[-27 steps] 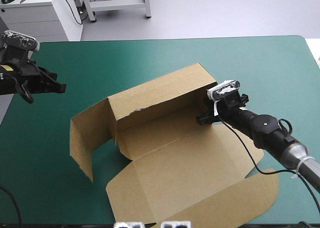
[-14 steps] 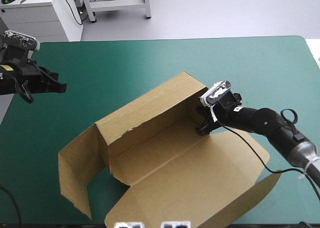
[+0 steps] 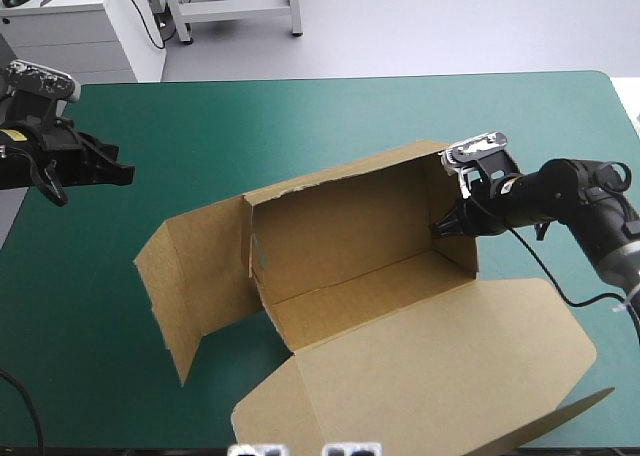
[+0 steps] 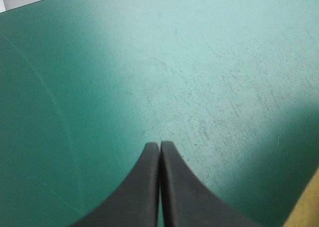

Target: Fold the box

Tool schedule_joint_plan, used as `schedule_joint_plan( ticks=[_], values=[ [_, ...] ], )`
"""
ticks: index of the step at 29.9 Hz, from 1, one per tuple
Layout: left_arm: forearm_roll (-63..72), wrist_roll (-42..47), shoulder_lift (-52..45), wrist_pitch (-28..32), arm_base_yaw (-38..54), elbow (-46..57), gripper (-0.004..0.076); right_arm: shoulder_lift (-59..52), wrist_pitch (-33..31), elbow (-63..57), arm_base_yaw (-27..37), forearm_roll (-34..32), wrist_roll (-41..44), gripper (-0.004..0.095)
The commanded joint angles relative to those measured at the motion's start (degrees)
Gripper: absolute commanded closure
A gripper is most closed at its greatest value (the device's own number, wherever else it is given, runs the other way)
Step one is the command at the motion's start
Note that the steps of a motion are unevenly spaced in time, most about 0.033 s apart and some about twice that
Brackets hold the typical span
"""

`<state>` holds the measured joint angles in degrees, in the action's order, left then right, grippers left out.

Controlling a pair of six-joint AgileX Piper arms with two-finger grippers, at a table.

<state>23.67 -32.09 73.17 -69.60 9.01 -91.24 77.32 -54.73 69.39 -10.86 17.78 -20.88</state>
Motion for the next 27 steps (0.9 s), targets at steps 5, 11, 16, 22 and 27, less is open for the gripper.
schedule_joint_plan(
  ticks=[5, 11, 16, 22, 27],
  values=[
    [3.13, 0.02, -1.74, 3.28, -0.06, -1.38, 0.0733, 6.7, 0.71, 2.63, 0.3, -1.29, 8.81, 0.0922],
    [3.18, 0.02, -1.74, 3.17, -0.06, -1.38, 0.0733, 14.76, -0.73, 7.31, 0.3, -1.83, 11.86, 0.0922],
    [3.31, 0.02, -1.74, 1.81, -0.06, -1.38, 0.0733, 17.31, -0.57, 11.03, 0.3, -2.06, 14.37, 0.0922],
    [3.31, 0.02, -1.74, 1.98, -0.06, -1.38, 0.0733, 17.4, -1.8, 13.64, 0.3, -2.06, 13.4, 0.076],
    [3.07, 0.02, -1.74, 2.46, -0.06, -1.38, 0.0733, 16.61, -4.99, 17.87, 0.3, -1.92, 11.3, 0.0409]
  ],
)
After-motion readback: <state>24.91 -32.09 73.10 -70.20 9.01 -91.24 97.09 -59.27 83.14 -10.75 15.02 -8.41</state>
